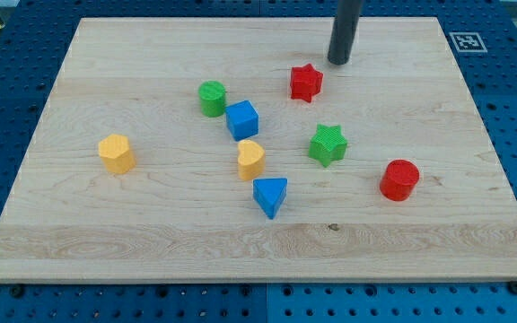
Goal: Touch the red star
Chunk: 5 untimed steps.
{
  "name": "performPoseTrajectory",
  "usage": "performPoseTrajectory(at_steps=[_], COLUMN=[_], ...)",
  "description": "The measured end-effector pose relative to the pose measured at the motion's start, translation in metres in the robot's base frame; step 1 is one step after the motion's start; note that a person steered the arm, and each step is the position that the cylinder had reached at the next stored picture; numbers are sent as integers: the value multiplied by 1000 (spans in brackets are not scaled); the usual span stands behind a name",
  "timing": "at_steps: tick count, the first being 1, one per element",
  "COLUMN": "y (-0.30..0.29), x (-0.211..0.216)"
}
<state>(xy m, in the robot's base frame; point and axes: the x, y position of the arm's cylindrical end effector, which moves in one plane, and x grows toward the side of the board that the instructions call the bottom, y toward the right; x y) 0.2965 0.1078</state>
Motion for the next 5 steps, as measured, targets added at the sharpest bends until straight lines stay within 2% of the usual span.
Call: performPoseTrajectory(at_steps=[2,5], y=[-26,-13], x=[21,37])
